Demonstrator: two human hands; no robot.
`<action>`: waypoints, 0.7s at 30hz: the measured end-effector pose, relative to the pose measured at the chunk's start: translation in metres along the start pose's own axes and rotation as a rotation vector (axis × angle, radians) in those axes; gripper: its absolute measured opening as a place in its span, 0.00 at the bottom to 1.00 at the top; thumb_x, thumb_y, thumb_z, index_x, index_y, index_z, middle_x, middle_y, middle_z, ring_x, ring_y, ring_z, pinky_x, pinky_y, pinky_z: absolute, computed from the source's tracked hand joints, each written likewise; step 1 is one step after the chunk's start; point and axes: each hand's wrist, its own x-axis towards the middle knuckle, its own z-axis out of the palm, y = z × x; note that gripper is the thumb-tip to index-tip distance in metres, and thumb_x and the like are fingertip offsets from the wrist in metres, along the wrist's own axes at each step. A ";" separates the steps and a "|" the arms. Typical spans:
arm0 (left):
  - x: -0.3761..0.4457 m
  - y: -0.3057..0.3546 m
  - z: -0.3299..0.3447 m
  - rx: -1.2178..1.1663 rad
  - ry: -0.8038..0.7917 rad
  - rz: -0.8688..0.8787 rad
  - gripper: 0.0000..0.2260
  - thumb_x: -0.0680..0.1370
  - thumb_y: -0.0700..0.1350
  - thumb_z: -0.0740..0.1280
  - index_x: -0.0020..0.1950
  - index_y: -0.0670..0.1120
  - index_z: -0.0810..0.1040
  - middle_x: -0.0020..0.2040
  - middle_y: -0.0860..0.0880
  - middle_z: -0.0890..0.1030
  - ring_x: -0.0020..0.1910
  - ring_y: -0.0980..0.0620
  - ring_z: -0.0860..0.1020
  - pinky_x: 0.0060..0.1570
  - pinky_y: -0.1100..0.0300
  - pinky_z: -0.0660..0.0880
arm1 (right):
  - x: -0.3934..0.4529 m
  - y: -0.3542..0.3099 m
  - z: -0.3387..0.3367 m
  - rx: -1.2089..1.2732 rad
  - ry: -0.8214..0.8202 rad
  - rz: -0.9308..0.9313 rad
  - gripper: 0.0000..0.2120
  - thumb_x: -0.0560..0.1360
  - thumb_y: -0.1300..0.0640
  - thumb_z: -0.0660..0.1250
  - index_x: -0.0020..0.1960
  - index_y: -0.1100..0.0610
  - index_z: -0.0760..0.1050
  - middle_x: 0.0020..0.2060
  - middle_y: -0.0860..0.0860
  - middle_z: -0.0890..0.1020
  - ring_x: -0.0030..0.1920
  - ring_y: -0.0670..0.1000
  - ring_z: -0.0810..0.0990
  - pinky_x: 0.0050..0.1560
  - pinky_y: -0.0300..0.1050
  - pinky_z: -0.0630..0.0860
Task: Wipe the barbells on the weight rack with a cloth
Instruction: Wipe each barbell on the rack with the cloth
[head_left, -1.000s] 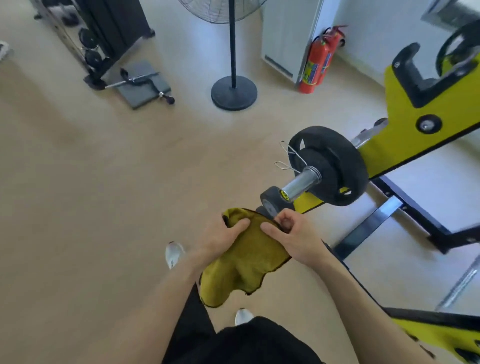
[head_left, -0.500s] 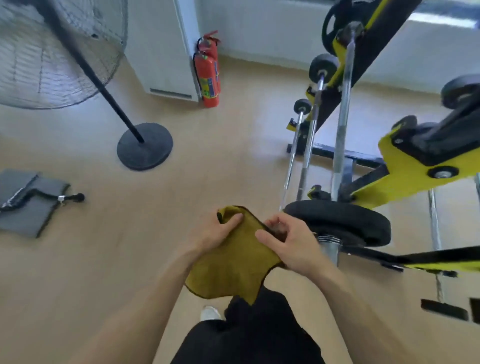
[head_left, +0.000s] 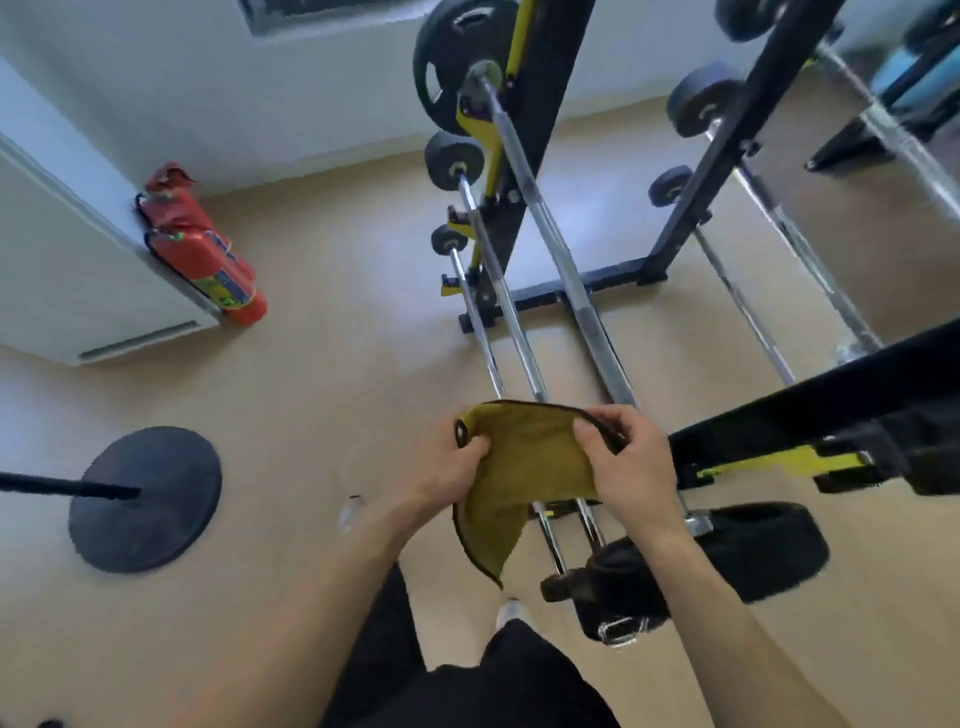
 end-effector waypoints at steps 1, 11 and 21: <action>0.015 0.007 -0.005 0.054 -0.038 0.070 0.06 0.83 0.48 0.62 0.57 0.52 0.77 0.49 0.53 0.81 0.49 0.56 0.79 0.42 0.69 0.75 | 0.006 0.000 0.004 -0.007 0.064 0.014 0.08 0.78 0.51 0.70 0.56 0.51 0.79 0.48 0.44 0.81 0.50 0.41 0.78 0.47 0.35 0.74; 0.100 0.059 -0.040 0.483 -0.435 0.402 0.10 0.84 0.55 0.57 0.63 0.56 0.72 0.44 0.62 0.75 0.43 0.62 0.76 0.40 0.70 0.72 | -0.002 -0.035 0.032 -0.031 0.569 0.256 0.06 0.76 0.52 0.73 0.52 0.49 0.82 0.46 0.41 0.82 0.48 0.37 0.79 0.44 0.28 0.71; 0.159 0.109 0.042 0.437 -0.694 0.352 0.08 0.84 0.53 0.60 0.62 0.55 0.72 0.51 0.53 0.80 0.49 0.52 0.82 0.50 0.57 0.83 | 0.042 -0.004 0.004 -0.214 0.956 0.395 0.09 0.77 0.56 0.71 0.57 0.54 0.80 0.51 0.49 0.81 0.51 0.47 0.80 0.51 0.36 0.77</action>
